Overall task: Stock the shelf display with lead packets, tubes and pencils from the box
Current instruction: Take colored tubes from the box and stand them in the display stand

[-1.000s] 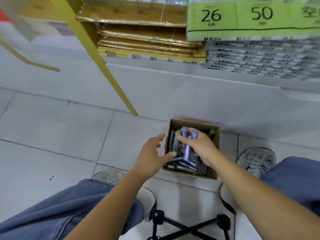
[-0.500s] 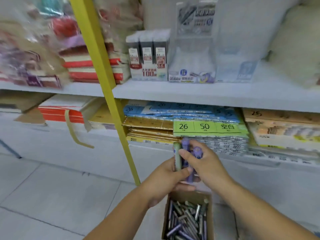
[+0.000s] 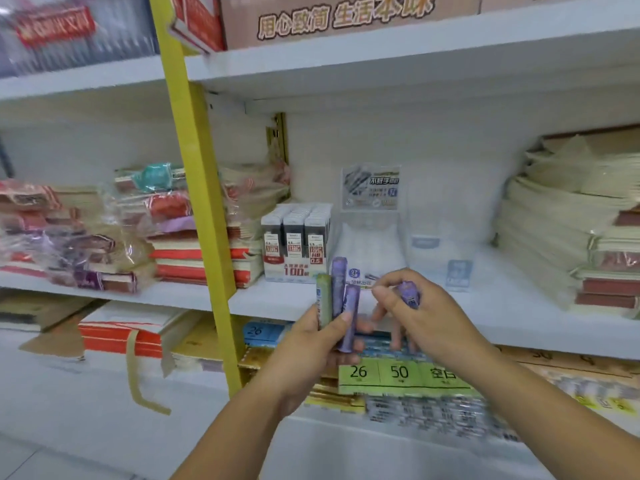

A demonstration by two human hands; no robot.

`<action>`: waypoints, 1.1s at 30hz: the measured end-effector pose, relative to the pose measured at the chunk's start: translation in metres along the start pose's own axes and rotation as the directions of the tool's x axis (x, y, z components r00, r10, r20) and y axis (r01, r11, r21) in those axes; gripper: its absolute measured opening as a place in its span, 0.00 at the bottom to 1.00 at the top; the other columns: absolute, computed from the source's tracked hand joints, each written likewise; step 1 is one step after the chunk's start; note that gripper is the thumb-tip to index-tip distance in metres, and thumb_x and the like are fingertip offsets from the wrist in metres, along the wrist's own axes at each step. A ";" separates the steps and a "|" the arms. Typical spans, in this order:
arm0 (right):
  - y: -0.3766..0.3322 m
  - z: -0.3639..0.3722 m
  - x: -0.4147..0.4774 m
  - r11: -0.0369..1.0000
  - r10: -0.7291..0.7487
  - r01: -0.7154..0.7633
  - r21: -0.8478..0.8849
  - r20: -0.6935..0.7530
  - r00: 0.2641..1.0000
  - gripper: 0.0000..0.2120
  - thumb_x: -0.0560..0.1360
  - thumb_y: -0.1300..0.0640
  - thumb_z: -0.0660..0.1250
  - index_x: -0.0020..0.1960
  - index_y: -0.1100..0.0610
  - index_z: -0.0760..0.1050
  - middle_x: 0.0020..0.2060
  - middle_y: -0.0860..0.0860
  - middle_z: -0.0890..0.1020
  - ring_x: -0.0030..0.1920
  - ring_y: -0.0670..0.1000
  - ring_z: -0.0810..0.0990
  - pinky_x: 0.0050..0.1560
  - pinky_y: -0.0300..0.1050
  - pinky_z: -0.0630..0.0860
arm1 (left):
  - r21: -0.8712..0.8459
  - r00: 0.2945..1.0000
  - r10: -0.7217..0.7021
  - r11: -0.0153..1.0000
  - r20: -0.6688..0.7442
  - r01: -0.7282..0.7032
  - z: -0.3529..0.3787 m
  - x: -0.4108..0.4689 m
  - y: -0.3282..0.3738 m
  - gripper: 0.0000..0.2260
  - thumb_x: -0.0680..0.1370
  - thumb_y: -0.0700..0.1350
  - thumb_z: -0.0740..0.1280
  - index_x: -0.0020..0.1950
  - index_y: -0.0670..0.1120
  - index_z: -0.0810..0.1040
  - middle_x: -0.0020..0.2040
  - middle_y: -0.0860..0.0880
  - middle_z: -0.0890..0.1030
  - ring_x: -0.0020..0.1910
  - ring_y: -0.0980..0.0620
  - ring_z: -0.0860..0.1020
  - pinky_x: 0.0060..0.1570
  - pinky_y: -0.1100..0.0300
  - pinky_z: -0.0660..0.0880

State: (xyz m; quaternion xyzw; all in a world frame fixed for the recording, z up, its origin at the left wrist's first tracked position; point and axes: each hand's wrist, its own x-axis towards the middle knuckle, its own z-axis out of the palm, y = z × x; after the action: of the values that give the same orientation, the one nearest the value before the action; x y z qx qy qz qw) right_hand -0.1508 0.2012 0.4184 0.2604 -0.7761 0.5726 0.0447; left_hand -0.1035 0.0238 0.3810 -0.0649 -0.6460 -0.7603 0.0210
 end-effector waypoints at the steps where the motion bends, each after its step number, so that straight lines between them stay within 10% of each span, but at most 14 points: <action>1: 0.002 -0.002 0.003 1.000 -0.010 0.009 -0.030 -0.019 1.000 0.07 0.72 0.38 0.66 0.44 0.40 0.74 0.35 0.46 0.83 0.25 0.44 0.75 0.26 0.37 0.70 | -0.022 1.000 0.018 1.000 -0.026 -0.018 -0.003 0.003 0.000 0.14 0.80 0.48 0.65 0.64 0.47 0.76 0.48 0.46 0.86 0.41 0.52 0.82 0.43 0.59 0.79; 4: 0.009 0.001 0.011 0.998 0.040 -0.039 -0.050 0.017 0.999 0.14 0.69 0.33 0.67 0.44 0.42 0.73 0.30 0.41 0.79 0.25 0.38 0.71 0.27 0.29 0.65 | -0.023 0.997 0.048 0.999 -0.063 -0.049 -0.009 0.010 0.000 0.14 0.79 0.49 0.65 0.63 0.46 0.76 0.47 0.46 0.86 0.42 0.52 0.82 0.42 0.59 0.80; 9: 0.002 0.013 0.021 0.906 0.132 -0.205 0.370 0.214 0.968 0.18 0.68 0.42 0.61 0.52 0.53 0.71 0.34 0.53 0.76 0.30 0.51 0.72 0.32 0.47 0.69 | -0.067 0.989 0.113 0.991 -0.093 -0.120 -0.014 0.015 0.008 0.13 0.81 0.48 0.64 0.62 0.43 0.76 0.46 0.46 0.86 0.41 0.52 0.82 0.42 0.59 0.81; 14: -0.007 0.001 0.044 0.964 -0.048 0.031 0.265 0.059 0.997 0.12 0.73 0.36 0.63 0.54 0.37 0.77 0.39 0.46 0.80 0.39 0.47 0.80 0.46 0.43 0.78 | -0.035 0.967 0.177 0.982 -0.182 -0.186 -0.028 0.021 0.018 0.11 0.81 0.48 0.63 0.62 0.47 0.77 0.48 0.47 0.86 0.42 0.51 0.82 0.43 0.58 0.81; 19: -0.028 -0.002 0.089 0.963 -0.135 0.151 0.223 -0.084 0.987 0.08 0.78 0.56 0.67 0.52 0.45 0.80 0.43 0.45 0.85 0.50 0.49 0.84 0.58 0.50 0.79 | -0.026 0.958 0.193 0.979 -0.214 -0.203 -0.038 0.026 0.020 0.11 0.81 0.49 0.64 0.62 0.49 0.77 0.49 0.47 0.86 0.42 0.51 0.82 0.43 0.58 0.81; 28: -0.006 0.027 0.119 0.984 -0.105 0.086 -0.153 -0.121 0.987 0.09 0.73 0.53 0.73 0.48 0.46 0.74 0.44 0.49 0.83 0.45 0.54 0.82 0.48 0.61 0.80 | -0.018 0.956 0.185 0.981 -0.227 -0.194 -0.047 0.035 0.017 0.11 0.81 0.48 0.63 0.62 0.47 0.76 0.46 0.47 0.86 0.39 0.52 0.82 0.40 0.58 0.81; 33: 0.006 0.032 0.115 0.965 -0.185 0.143 -0.219 -0.185 0.965 0.14 0.72 0.51 0.74 0.48 0.43 0.70 0.35 0.46 0.79 0.35 0.50 0.81 0.32 0.42 0.74 | 0.007 0.957 0.178 0.983 -0.231 -0.181 -0.045 0.036 0.014 0.11 0.82 0.47 0.62 0.62 0.47 0.76 0.46 0.47 0.86 0.39 0.51 0.82 0.40 0.58 0.81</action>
State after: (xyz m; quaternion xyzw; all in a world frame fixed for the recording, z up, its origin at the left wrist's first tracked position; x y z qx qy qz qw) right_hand -0.2455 0.1331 0.4444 0.2579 -0.7976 0.5081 0.1978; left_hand -0.1405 -0.0214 0.3921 -0.0348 -0.6252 -0.7622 0.1642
